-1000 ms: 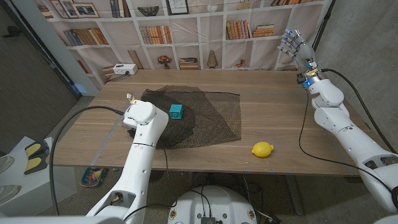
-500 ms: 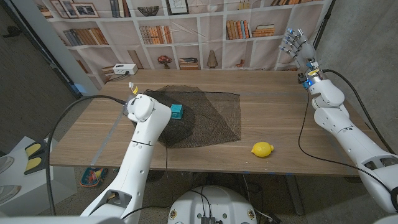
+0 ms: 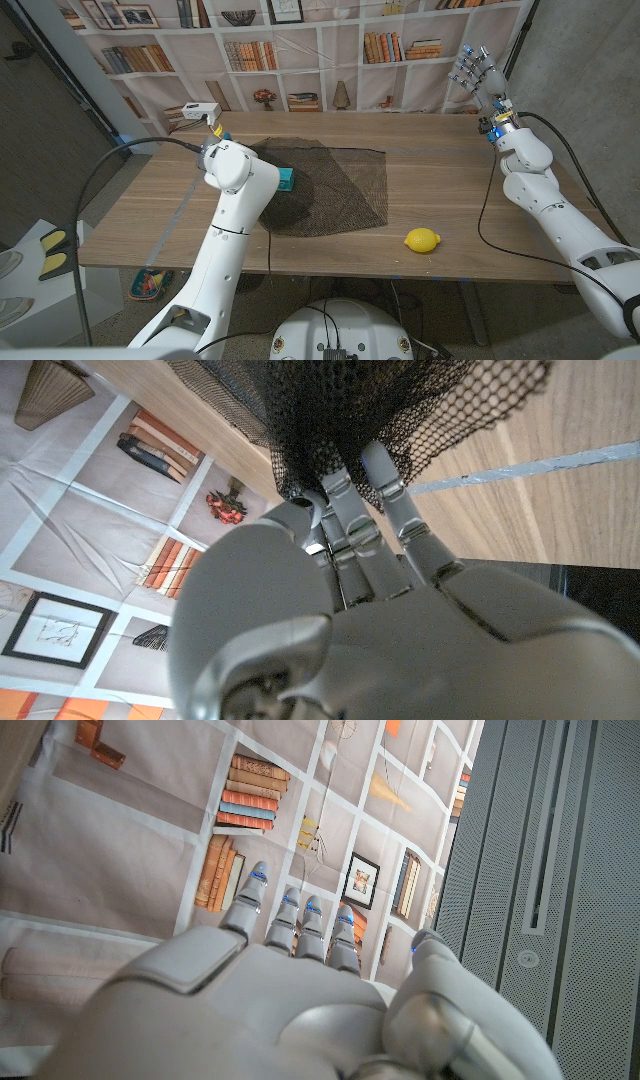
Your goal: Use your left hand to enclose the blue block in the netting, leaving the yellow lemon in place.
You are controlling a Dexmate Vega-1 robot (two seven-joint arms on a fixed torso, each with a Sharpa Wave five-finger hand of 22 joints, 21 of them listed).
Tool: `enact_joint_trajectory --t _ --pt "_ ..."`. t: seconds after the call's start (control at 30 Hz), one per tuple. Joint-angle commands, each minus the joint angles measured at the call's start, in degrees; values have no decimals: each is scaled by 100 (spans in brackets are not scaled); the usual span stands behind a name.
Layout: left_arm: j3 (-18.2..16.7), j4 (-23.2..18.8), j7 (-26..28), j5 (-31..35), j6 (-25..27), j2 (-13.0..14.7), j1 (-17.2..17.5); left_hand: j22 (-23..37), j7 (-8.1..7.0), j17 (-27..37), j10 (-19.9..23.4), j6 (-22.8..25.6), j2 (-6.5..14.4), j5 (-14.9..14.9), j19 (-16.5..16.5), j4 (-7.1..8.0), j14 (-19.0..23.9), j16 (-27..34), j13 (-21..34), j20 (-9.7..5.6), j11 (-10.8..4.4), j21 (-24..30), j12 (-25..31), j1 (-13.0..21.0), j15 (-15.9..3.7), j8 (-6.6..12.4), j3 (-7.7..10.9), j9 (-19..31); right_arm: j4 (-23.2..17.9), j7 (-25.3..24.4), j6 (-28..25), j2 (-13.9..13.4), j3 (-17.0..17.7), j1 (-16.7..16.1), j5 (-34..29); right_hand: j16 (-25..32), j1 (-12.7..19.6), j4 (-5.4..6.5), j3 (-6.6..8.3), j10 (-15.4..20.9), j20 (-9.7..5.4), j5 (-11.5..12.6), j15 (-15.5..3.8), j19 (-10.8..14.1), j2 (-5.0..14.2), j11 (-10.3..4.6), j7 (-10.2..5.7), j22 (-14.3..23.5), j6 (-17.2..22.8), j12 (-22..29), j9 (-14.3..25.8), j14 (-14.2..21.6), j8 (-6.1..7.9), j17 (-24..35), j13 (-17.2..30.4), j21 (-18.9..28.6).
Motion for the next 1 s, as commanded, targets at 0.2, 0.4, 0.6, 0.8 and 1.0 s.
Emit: enact_joint_trajectory --t 0.2,0.4,0.6,0.8,1.0 --pt "356 -359 1930 -2345 -544 676 -261 -28 144 125 566 116 -22 30 -13 24 -28 72 1443 -60 -423 130 976 82 -86 25 48 48 88 -22 148 32 22 -2 -26 16 -32 2 26 57 -40 -31 11 22 -9 -9 -1 15 41 20 24 20 20 24 22 14" --pt "502 -11 2319 -3236 -770 969 -637 -53 162 181 592 157 -39 18 -23 21 -34 58 1367 -79 -398 194 915 95 -83 -13 78 28 -63 -150 149 -53 49 -108 -95 16 -34 1 26 56 -41 -31 1 21 -11 -1 -1 15 46 18 23 23 21 24 21 14" --pt "769 423 2376 -4097 -884 1329 -1157 -74 159 210 629 189 -56 7 -18 22 -25 41 1269 -99 -422 244 850 94 -84 -41 100 11 -203 -261 134 -137 58 -194 -177 15 -34 -1 27 55 -40 -30 4 18 -14 -10 -2 15 49 17 23 23 22 24 21 14" --pt "1275 938 2321 -4801 -1030 1662 -1730 -96 189 229 656 214 -76 -12 -28 12 -11 11 1157 -112 -364 296 770 89 -82 -89 123 -16 -282 -338 123 -208 70 -254 -239 11 -35 -4 27 63 -39 -30 10 16 -17 -4 1 15 53 20 23 17 23 23 21 14" --pt "1838 1293 2180 -5351 -993 1940 -2246 -111 188 226 725 266 -109 -34 -25 -12 4 -18 1043 -132 -345 338 709 86 -79 -122 135 -50 -260 -342 133 -217 74 -246 -242 8 -36 -6 27 58 -46 -30 10 14 -21 -5 4 15 64 17 23 11 26 23 21 14"
